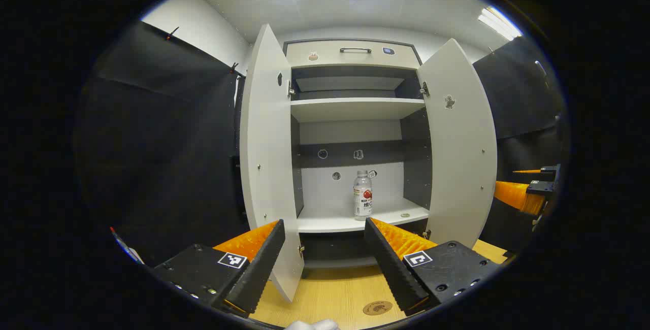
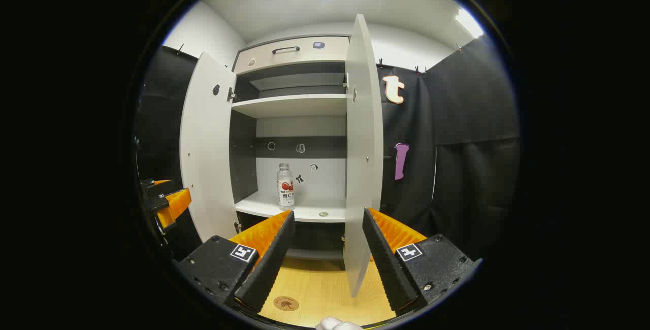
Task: Grasp the bottle in the cabinet with the left hand and place it on the coaster, then close the right door with the right hand and the left door with the left hand.
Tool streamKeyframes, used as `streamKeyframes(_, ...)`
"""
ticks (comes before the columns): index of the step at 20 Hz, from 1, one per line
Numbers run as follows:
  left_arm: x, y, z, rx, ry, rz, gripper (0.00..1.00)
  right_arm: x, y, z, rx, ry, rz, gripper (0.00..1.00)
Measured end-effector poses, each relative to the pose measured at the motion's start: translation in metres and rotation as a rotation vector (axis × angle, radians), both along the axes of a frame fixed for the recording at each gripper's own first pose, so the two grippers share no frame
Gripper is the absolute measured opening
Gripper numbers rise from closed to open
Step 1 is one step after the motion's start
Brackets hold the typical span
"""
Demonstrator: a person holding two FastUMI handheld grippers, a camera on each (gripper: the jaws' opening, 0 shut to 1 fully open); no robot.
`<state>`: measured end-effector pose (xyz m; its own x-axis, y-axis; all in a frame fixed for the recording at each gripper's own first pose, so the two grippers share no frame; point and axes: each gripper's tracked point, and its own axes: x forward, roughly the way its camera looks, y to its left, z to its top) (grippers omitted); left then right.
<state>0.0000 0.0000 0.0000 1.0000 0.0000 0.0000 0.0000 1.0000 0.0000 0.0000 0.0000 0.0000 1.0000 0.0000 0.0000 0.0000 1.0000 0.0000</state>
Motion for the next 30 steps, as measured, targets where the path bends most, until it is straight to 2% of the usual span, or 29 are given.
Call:
streamKeyframes(11, 0.002, 0.006, 0.012, 0.022, -0.03, 0.019, 0.96, 0.005, 0.004, 0.006, 0.006, -0.022, 0.01, 0.83)
streamKeyframes(18, 0.028, -0.007, 0.002, 0.018, -0.011, 0.002, 0.95, 0.009, -0.004, 0.006, 0.001, -0.02, 0.008, 0.83)
streamKeyframes(24, 0.09, -0.036, -0.006, -0.003, -0.009, -0.047, 0.96, 0.011, -0.025, 0.01, 0.004, 0.007, -0.033, 0.83)
streamKeyframes(30, 0.188, -0.072, -0.007, -0.036, -0.027, -0.095, 0.95, 0.008, -0.046, 0.023, -0.017, 0.014, -0.102, 0.83)
